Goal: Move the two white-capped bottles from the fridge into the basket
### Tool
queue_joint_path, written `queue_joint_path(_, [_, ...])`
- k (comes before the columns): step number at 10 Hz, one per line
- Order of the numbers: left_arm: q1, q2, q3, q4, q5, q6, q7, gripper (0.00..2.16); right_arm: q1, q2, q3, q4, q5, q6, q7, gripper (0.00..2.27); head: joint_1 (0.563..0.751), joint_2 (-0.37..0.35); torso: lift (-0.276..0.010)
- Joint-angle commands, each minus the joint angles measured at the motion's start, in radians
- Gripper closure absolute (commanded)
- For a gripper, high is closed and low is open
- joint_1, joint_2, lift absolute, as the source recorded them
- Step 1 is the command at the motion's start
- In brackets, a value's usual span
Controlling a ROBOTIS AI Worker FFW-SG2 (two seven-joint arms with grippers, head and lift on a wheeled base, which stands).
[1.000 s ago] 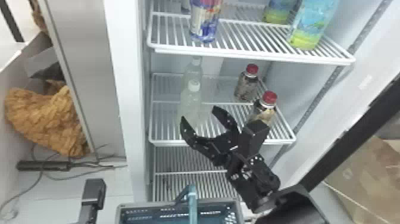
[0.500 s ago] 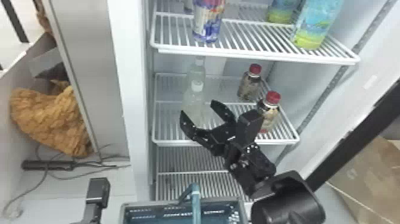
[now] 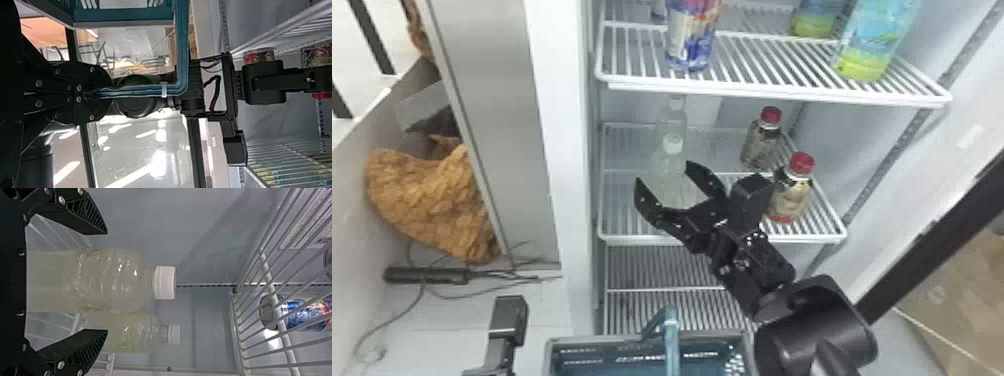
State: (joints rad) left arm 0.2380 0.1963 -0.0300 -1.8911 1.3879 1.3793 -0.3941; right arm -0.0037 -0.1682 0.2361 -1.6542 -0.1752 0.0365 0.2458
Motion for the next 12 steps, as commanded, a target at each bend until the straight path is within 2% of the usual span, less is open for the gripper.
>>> queue_joint_path(1, [0.0,0.0,0.0,0.0,0.0,-0.002,0.0,1.15,-0.001,0.003,0.001,0.004,0.004,0.003,0.0,0.29,0.695,-0.161,-0.26])
queue_joint_path(2, [0.0,0.0,0.0,0.0,0.002,-0.002,0.0,1.15,-0.001,0.003,-0.003,0.001,0.002,0.013,0.0,0.59,0.695,-0.159,-0.26])
queue_joint_path(3, [0.002,0.0,0.0,0.0,0.004,-0.002,0.0,1.15,-0.001,0.001,-0.005,-0.001,0.002,0.015,0.0,0.77,0.695,-0.159,-0.26])
queue_joint_path(8, [0.0,0.002,0.002,0.0,0.002,-0.005,0.0,1.15,0.013,-0.002,-0.029,-0.038,0.0,0.013,0.0,0.79,0.695,-0.165,-0.26])
queue_joint_path(10, [0.0,0.003,0.002,0.0,0.002,-0.005,0.0,1.15,0.038,-0.011,-0.033,-0.095,-0.016,0.015,0.001,0.79,0.695,-0.175,-0.26])
queue_joint_path(12, [0.0,0.003,0.002,0.0,0.002,-0.005,0.0,1.15,0.107,-0.017,-0.057,-0.205,-0.032,0.067,0.012,0.79,0.695,-0.179,-0.26])
